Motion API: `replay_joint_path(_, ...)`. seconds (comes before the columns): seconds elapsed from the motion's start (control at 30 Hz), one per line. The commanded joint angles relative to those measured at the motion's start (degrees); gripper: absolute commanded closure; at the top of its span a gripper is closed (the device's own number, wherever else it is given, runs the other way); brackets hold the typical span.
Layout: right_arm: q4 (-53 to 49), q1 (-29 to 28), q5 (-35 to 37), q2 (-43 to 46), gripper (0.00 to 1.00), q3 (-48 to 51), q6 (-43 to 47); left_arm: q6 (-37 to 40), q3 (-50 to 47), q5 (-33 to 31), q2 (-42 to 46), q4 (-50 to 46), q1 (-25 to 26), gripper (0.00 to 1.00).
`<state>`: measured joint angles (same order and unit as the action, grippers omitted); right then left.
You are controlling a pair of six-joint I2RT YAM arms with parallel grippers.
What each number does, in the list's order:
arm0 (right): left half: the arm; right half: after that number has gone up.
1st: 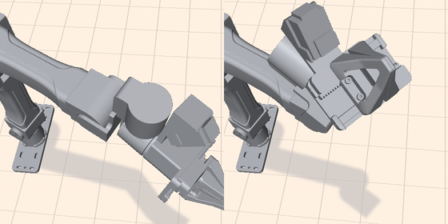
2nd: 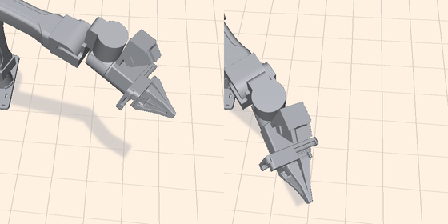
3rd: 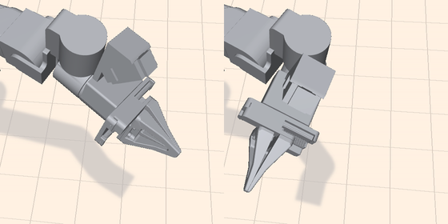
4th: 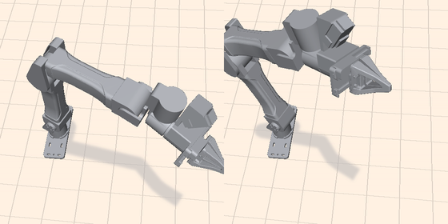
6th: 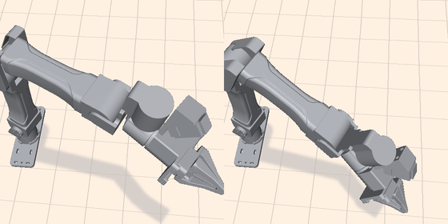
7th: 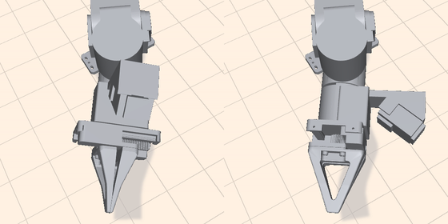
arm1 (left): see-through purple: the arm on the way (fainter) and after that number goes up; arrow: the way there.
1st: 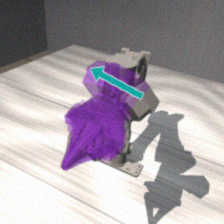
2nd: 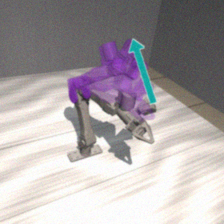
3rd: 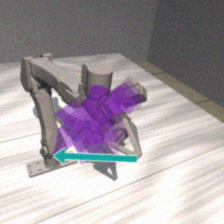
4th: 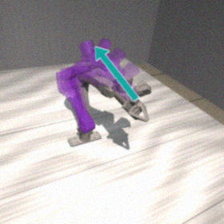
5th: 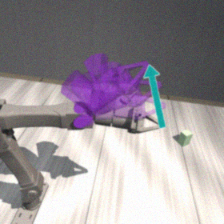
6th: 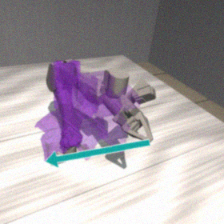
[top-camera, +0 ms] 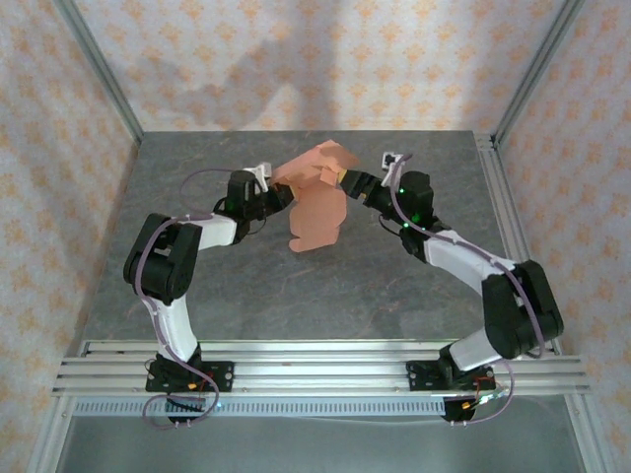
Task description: Fold the paper box
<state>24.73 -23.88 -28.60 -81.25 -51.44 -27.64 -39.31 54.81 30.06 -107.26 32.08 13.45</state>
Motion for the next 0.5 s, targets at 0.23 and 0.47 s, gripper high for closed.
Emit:
replay_joint_path(0.23, -32.21, -11.40, 17.33, -3.79, 0.30, -22.60, 8.27, -1.38, -1.31, -10.12, 1.01, 4.37, -0.45, 1.00)
replay_joint_path(0.47, -42.41, -13.77, 16.86, -14.43, 0.33, -39.51, 10.05, -0.77, -2.20, -11.41, 1.34, 3.69, -0.45, 1.00)
